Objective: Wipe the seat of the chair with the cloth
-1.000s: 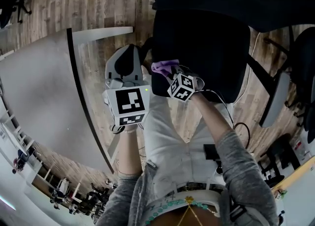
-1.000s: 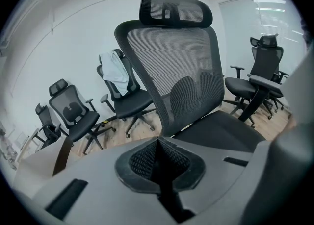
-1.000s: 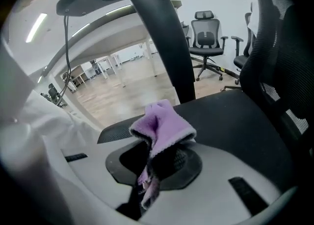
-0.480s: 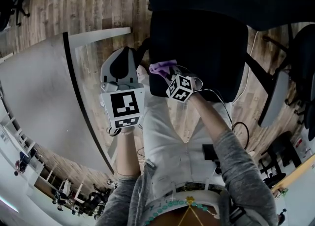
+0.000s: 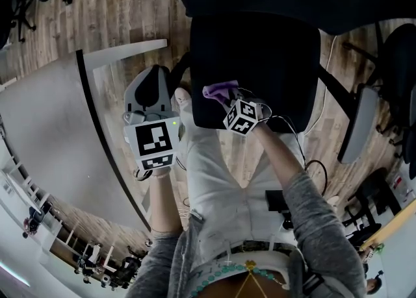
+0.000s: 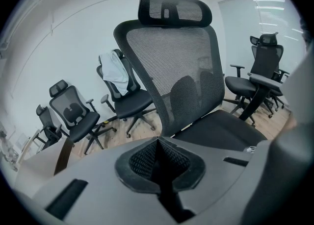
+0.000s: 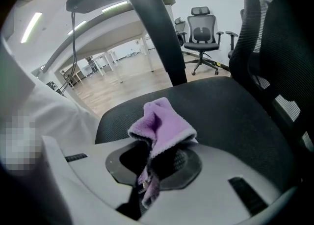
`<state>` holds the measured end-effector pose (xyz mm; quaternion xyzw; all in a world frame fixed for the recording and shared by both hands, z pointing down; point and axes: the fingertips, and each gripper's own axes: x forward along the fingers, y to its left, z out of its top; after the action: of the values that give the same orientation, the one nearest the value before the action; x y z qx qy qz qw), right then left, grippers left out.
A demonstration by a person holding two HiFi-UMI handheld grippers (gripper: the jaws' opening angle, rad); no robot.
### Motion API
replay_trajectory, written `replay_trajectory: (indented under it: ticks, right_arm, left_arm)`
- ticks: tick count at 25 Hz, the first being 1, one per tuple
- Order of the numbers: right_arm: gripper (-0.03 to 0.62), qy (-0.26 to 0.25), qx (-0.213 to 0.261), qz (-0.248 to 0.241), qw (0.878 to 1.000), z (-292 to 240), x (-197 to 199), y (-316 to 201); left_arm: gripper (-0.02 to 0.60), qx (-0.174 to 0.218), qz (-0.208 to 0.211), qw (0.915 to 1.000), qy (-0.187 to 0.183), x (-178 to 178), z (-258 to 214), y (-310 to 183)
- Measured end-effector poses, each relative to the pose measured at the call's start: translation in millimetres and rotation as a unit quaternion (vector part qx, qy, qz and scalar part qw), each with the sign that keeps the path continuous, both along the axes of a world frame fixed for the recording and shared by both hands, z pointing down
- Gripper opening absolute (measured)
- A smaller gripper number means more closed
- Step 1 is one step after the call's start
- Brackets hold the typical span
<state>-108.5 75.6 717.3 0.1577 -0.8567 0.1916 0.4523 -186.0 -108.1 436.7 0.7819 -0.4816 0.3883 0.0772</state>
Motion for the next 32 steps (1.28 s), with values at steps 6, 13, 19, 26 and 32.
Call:
replay_trajectory:
  ticks: [6,13,19,26,32]
  right_arm:
    - [0.048,0.012,0.001,0.002,1.0,3.3,17.2,5.2]
    - [0.048,0.023,0.001,0.011,1.0,7.2,36.5,8.6]
    - [0.048,0.036,-0.008,0.025,0.999,11.8,59.4,11.1]
    - [0.048,0.052,-0.011,0.04,0.998,14.0,90.6,15.5]
    - [0.048,0.059,-0.012,0.034,0.998,15.7,105.4,18.4]
  left_arm:
    - [0.002,0.001,0.001,1.0,-0.001,-0.6,-0.7,1.0]
    - [0.003,0.002,0.0,1.0,0.0,0.0,-0.3,1.2]
    - [0.003,0.002,0.001,1.0,-0.003,-1.6,1.3,-0.7]
    - [0.002,0.002,0.001,1.0,-0.005,-1.5,-0.3,-0.8]
    - [0.003,0.002,0.001,1.0,-0.004,-1.5,0.2,-1.5]
